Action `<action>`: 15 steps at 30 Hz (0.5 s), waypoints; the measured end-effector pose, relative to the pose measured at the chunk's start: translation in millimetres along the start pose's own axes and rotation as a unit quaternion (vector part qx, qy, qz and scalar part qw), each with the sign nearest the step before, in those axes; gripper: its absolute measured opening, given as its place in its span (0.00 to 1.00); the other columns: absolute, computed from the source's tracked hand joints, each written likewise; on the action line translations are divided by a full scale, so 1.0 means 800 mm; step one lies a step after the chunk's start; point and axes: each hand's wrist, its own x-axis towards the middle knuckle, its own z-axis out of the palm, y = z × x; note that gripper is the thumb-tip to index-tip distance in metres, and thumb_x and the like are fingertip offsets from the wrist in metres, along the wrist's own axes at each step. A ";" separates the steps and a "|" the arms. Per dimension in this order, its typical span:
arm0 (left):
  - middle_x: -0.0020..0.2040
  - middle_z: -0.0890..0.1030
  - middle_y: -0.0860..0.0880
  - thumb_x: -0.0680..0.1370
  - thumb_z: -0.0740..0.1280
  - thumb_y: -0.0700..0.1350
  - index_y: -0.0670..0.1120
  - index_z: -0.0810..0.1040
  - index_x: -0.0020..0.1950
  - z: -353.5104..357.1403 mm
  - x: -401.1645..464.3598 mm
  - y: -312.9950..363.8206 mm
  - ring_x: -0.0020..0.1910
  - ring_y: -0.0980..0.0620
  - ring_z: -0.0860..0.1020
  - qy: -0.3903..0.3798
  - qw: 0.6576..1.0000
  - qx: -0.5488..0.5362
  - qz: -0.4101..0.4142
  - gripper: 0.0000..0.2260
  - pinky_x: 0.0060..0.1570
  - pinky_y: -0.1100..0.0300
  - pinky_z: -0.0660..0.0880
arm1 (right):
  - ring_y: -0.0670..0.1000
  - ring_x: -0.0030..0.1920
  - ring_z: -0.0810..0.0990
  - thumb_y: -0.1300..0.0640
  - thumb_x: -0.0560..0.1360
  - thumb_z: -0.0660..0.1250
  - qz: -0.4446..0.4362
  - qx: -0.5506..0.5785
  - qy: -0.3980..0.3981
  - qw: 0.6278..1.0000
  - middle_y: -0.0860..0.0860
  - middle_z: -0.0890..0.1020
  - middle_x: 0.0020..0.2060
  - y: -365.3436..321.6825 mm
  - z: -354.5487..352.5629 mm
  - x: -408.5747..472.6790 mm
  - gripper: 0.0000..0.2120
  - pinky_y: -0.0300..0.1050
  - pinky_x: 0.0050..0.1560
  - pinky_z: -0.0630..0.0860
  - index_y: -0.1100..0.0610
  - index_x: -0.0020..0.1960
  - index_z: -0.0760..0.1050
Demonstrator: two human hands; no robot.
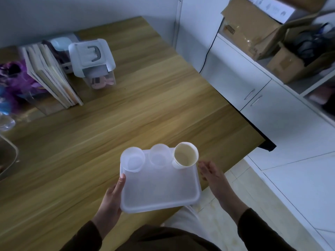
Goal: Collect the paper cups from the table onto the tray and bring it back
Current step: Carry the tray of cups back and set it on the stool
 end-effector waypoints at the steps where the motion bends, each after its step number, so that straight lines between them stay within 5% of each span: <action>1: 0.62 0.88 0.43 0.85 0.54 0.60 0.48 0.82 0.68 0.001 -0.001 0.000 0.60 0.41 0.87 -0.009 1.000 0.008 0.005 0.24 0.63 0.38 0.81 | 0.60 0.46 0.82 0.47 0.82 0.64 0.007 -0.006 0.005 1.000 0.53 0.85 0.45 0.003 0.001 -0.002 0.12 0.53 0.49 0.80 0.54 0.55 0.80; 5: 0.63 0.87 0.43 0.86 0.53 0.58 0.47 0.81 0.70 0.008 -0.002 0.002 0.61 0.40 0.86 -0.031 0.999 0.032 0.017 0.24 0.65 0.36 0.79 | 0.49 0.35 0.78 0.56 0.81 0.66 0.013 -0.018 0.028 0.999 0.48 0.82 0.36 0.013 0.002 -0.009 0.06 0.43 0.40 0.76 0.57 0.51 0.80; 11: 0.60 0.89 0.46 0.86 0.55 0.56 0.49 0.82 0.66 0.028 0.005 0.009 0.57 0.42 0.88 -0.054 0.995 0.078 0.023 0.21 0.57 0.43 0.85 | 0.51 0.36 0.79 0.56 0.78 0.70 0.021 -0.025 0.084 0.996 0.51 0.83 0.37 0.044 -0.016 -0.025 0.04 0.54 0.43 0.79 0.57 0.47 0.79; 15: 0.58 0.90 0.47 0.86 0.56 0.56 0.48 0.84 0.64 0.058 0.011 0.013 0.55 0.42 0.89 -0.075 0.989 0.128 0.027 0.21 0.53 0.45 0.86 | 0.51 0.34 0.79 0.57 0.78 0.69 0.025 0.005 0.110 0.994 0.53 0.83 0.36 0.071 -0.039 -0.045 0.05 0.52 0.40 0.79 0.58 0.46 0.77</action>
